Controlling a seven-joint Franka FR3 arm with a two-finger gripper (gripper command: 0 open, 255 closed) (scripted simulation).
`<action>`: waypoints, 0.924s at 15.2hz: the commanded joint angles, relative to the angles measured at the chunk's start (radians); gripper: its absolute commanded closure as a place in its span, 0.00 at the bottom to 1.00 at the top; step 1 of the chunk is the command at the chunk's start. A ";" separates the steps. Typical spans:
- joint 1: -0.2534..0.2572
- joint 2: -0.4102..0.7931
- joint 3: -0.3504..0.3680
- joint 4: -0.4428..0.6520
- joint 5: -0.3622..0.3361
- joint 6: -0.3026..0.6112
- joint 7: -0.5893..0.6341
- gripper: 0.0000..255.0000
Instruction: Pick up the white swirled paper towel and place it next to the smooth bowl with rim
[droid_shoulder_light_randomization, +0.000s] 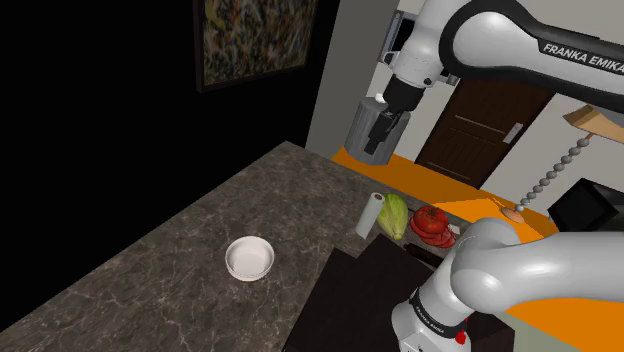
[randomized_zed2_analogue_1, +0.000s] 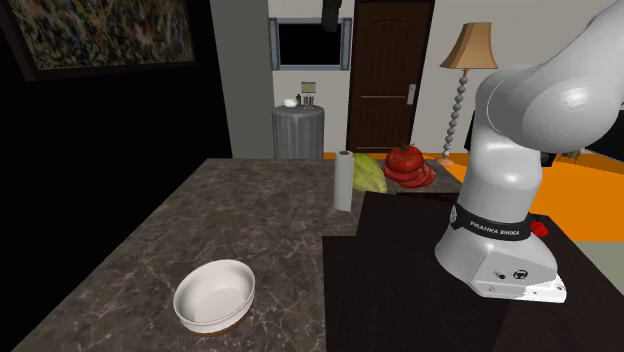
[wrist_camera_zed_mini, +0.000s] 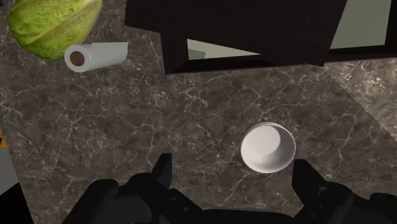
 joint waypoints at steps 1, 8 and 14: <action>0.000 0.000 0.000 0.000 0.000 0.000 0.000 0.00; -0.058 0.003 -0.096 -0.168 -0.072 0.163 -0.077 0.00; -0.119 0.059 -0.188 -0.275 -0.140 0.322 -0.143 0.00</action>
